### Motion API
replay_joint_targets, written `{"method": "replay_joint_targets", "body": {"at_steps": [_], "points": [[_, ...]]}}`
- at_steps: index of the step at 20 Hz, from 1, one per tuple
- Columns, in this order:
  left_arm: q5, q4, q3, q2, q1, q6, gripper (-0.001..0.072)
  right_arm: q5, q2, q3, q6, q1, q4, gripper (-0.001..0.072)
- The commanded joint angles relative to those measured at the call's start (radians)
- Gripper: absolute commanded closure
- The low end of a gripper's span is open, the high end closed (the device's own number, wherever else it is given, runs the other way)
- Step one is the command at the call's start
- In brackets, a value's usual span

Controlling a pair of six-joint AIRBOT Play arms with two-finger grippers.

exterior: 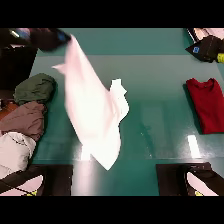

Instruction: Fold the shirts.

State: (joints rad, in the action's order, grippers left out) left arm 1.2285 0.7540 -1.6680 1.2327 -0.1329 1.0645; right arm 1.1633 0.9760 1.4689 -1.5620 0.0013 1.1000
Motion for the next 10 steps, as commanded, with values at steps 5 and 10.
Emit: {"method": "replay_joint_targets", "body": {"at_steps": [5,10], "points": [[0.03,0.103,0.208,0.087,0.017,0.095,0.0136,0.045,0.0,0.006,0.0,-0.001,0.0,0.0694],[0.214,0.156,0.211,0.052,0.189,0.137,0.0135,0.063,0.001,0.006,0.0,-0.001,0.001,0.0694]]}}
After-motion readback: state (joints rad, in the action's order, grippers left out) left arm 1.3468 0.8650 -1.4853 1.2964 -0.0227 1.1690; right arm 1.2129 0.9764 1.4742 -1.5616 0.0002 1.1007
